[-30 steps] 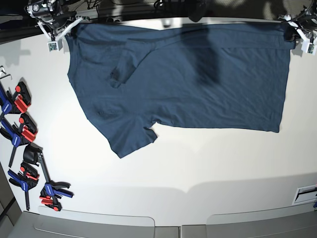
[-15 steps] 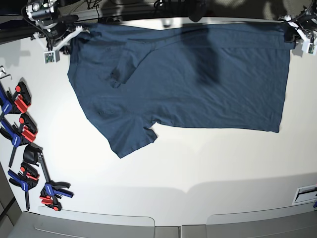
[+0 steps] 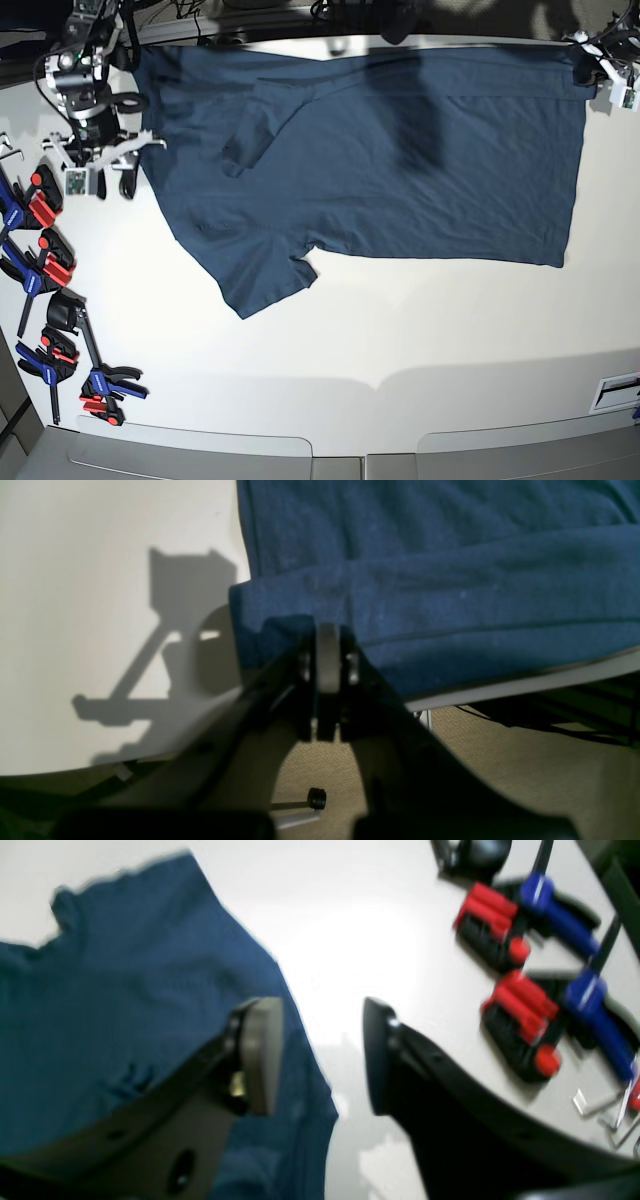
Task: Fold the T-shirt properly
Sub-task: 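Release the right gripper and swing it down along the shirt's side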
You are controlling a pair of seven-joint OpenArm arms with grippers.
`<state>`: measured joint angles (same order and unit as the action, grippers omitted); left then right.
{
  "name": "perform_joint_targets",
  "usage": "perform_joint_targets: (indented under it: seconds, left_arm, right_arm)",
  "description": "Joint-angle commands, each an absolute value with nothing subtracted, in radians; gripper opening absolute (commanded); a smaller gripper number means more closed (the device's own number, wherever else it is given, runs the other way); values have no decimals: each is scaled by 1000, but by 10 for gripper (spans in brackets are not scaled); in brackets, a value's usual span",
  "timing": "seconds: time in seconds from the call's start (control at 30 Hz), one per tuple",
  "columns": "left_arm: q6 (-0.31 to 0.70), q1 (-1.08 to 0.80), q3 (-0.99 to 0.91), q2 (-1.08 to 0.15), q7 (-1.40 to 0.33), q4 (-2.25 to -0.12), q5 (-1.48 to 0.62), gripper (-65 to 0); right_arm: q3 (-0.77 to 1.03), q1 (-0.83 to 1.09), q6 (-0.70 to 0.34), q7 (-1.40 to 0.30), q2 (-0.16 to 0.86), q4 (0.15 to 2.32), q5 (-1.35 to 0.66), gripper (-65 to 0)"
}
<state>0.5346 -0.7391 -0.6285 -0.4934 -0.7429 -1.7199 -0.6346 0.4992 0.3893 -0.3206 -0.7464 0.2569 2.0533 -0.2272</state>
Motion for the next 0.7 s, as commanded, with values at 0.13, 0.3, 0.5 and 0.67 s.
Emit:
perform_joint_targets:
  seconds: [0.13,0.3,0.5,0.67]
  left_arm:
    - [537,-745,-635,-510,-702,-1735,-648,-650]
    - [537,-745,-635,-510,-701,-1735,-648,-650]
    - [537,-745,-635,-510,-686,-1735,-648,-650]
    - [537,-745,-635,-510,-686,-1735,-647,-650]
  right_arm:
    - [505,335,-318,-691,261,2016,-212,-320]
    - [505,270,-318,-697,261,1900,-237,-320]
    - [505,154,-377,-697,270,1693,-299,-320]
    - [505,32,-461,-737,313,1513,-423,-320]
